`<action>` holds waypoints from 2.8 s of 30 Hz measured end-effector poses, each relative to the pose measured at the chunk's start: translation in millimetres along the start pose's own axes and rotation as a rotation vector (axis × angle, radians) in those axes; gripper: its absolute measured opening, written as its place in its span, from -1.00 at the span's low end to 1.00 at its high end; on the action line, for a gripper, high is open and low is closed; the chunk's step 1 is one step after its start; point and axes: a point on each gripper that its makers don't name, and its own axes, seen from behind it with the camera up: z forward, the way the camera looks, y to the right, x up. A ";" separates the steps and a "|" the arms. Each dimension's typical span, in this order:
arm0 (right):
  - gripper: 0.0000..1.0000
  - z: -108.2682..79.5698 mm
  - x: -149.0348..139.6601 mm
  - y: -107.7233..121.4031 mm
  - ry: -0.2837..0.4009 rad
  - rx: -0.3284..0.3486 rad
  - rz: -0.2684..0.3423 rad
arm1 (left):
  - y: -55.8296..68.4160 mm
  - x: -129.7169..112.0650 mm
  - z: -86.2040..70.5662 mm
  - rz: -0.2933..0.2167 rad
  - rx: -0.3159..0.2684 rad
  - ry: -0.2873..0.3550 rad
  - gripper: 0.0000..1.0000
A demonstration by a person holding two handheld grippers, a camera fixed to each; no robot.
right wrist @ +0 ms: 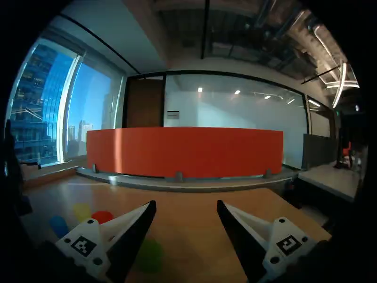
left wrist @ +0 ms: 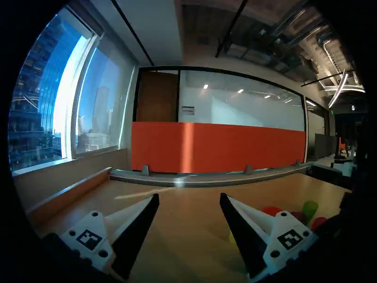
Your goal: Pour water
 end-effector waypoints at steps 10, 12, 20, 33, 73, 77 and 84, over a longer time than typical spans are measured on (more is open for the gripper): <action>0.98 0.0 40.1 -7.5 -0.008 0.035 0.005 | 0.1 53.9 0.6 -0.007 -0.014 0.002 0.91; 0.98 -0.6 47.9 -11.3 -0.006 0.048 -0.004 | 0.7 65.2 0.3 -0.013 -0.020 0.010 0.91; 0.99 -1.1 79.0 -22.2 -0.011 0.084 -0.017 | 16.0 102.3 -2.0 -0.002 -0.083 0.019 0.91; 0.99 -9.7 90.4 -45.3 -0.016 0.244 0.006 | 46.4 110.6 -5.6 0.033 -0.241 0.008 0.91; 0.99 -42.5 73.5 -90.1 -0.144 0.636 -0.140 | 102.8 89.0 -39.4 0.047 -0.624 -0.121 0.91; 0.98 -42.9 65.3 -87.0 -0.175 0.636 -0.161 | 105.7 79.8 -42.9 0.056 -0.646 -0.151 0.91; 0.98 -44.3 48.2 -84.5 -0.226 0.648 -0.197 | 107.8 62.5 -43.5 0.087 -0.656 -0.190 0.91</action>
